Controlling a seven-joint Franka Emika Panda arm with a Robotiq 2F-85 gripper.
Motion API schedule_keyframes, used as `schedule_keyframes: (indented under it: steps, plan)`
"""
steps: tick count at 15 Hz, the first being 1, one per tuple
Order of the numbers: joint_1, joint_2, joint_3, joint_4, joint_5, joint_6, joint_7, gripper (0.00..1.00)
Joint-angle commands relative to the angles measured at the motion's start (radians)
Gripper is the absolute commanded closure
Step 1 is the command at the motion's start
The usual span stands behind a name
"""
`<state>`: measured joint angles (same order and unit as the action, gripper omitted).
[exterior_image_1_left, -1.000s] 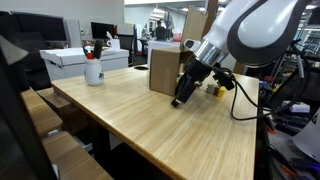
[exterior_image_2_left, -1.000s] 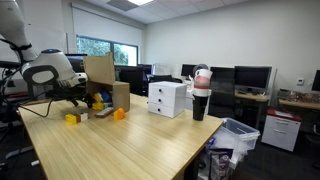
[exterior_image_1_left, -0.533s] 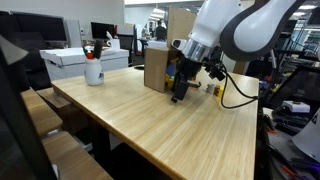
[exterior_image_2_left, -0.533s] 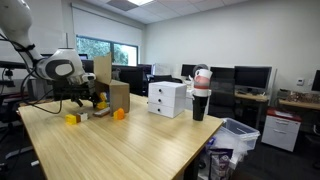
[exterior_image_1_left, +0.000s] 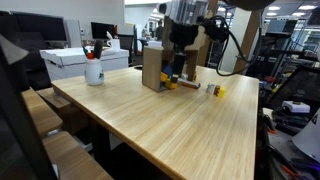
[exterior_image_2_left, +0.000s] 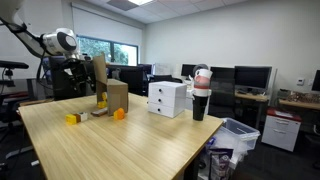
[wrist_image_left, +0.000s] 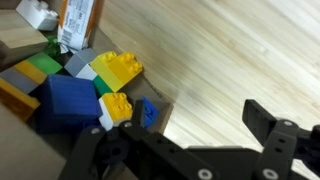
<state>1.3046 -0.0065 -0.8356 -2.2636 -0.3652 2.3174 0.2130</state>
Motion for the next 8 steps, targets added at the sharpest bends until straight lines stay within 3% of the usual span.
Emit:
schedule_keyframes:
  steps: [1,4,6,8]
  plan:
    - [-0.198,-0.12,0.262,0.029,-0.043,-0.178,0.045,0.0]
    - [-0.395,-0.152,0.49,0.056,0.022,-0.276,0.01,0.0]
    - [-0.585,-0.162,0.678,0.071,0.094,-0.333,-0.035,0.0]
    - [-0.718,-0.165,0.781,0.089,0.174,-0.364,-0.094,0.0]
